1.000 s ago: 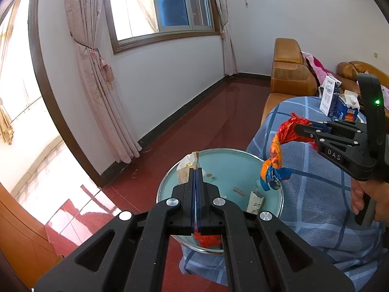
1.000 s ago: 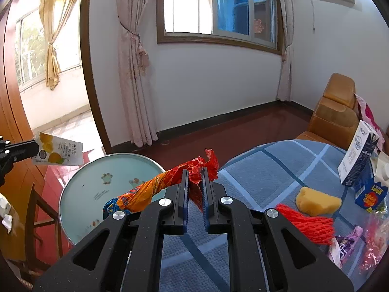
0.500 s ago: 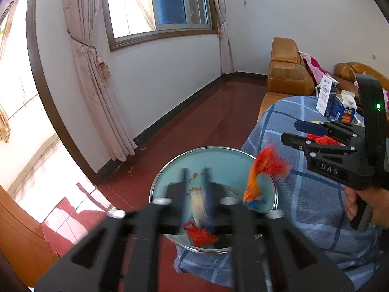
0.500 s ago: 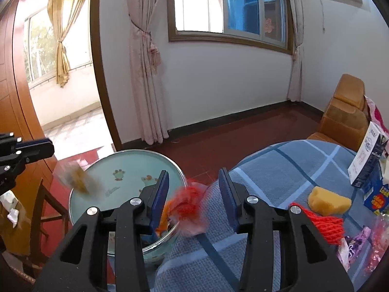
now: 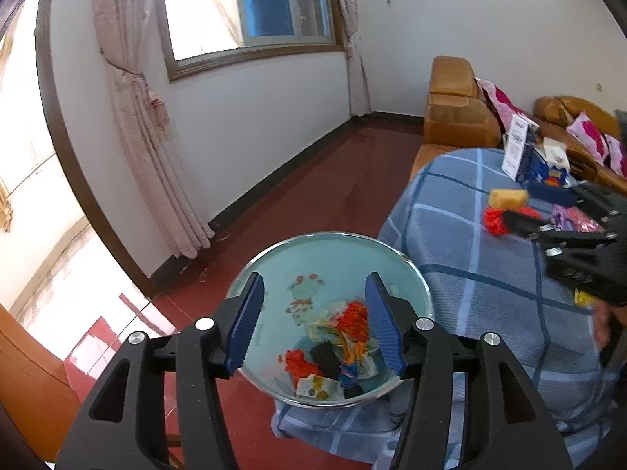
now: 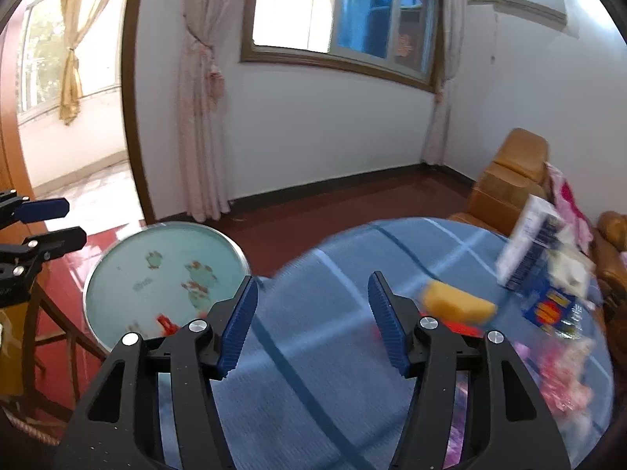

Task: Collect trash
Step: 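Open both grippers over the teal bucket to drop the items, then grasp the yellow plastic bag with the left gripper while the right gripper grasps the clear plastic bag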

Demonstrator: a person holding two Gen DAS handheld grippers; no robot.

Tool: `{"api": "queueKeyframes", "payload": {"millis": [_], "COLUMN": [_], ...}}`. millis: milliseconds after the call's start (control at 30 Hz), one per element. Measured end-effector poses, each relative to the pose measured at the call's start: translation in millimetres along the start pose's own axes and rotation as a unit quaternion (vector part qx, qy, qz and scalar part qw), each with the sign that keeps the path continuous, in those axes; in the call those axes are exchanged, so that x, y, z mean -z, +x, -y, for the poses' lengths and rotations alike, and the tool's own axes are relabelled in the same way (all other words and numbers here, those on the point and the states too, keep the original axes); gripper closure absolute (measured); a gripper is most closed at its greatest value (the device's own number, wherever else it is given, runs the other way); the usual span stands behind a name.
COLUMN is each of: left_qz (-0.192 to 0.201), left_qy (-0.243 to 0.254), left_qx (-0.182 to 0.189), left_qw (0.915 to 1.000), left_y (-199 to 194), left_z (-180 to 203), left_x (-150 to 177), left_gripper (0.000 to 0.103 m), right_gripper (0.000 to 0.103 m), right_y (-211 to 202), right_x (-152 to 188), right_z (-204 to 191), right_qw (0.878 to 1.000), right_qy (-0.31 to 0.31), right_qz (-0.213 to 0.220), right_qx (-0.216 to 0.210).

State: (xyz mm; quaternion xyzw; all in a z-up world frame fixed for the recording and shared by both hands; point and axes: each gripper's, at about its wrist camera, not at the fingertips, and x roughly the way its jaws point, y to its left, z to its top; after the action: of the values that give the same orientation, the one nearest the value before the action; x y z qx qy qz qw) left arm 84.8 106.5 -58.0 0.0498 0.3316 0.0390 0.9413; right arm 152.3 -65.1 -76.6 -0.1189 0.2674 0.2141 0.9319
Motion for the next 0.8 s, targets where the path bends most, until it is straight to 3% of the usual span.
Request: {"api": "queueKeyframes", "payload": {"millis": [233,367,467,633,800], "left_qz": [-0.016,-0.017,-0.015,-0.022,-0.028], "left_qy": [0.038,0.066,0.089,0.113,0.141], "left_qx": [0.055,0.102,0.135,0.184,0.203], "left_qw": [0.9976,0.9924,0.9868,0.976,0.9686], "left_y": [14.3,15.4,11.5,3.6,-3.4], "left_z": [63.1,124.5,169.9,232.5,277.5], "left_x": [-1.1,-3.4,-1.1,2.1,9.8], "left_gripper": [0.049,0.047,0.038,0.038,0.032], "right_gripper": [0.04,0.039,0.036,0.035,0.033], "right_y": [-74.6,-112.4,-136.2,-166.5,-182.8], "right_x": [52.8,97.5,132.1,181.7,210.5], "right_z": [87.7,148.3,181.9,214.8,233.8], "right_qw": [0.993,0.977,0.964,0.946,0.932], "right_qy": [0.077,0.136,0.18,0.23,0.263], "right_qz": [-0.004,-0.022,-0.03,-0.034,-0.028], "right_qx": [0.089,0.161,0.192,0.226,0.248]}}
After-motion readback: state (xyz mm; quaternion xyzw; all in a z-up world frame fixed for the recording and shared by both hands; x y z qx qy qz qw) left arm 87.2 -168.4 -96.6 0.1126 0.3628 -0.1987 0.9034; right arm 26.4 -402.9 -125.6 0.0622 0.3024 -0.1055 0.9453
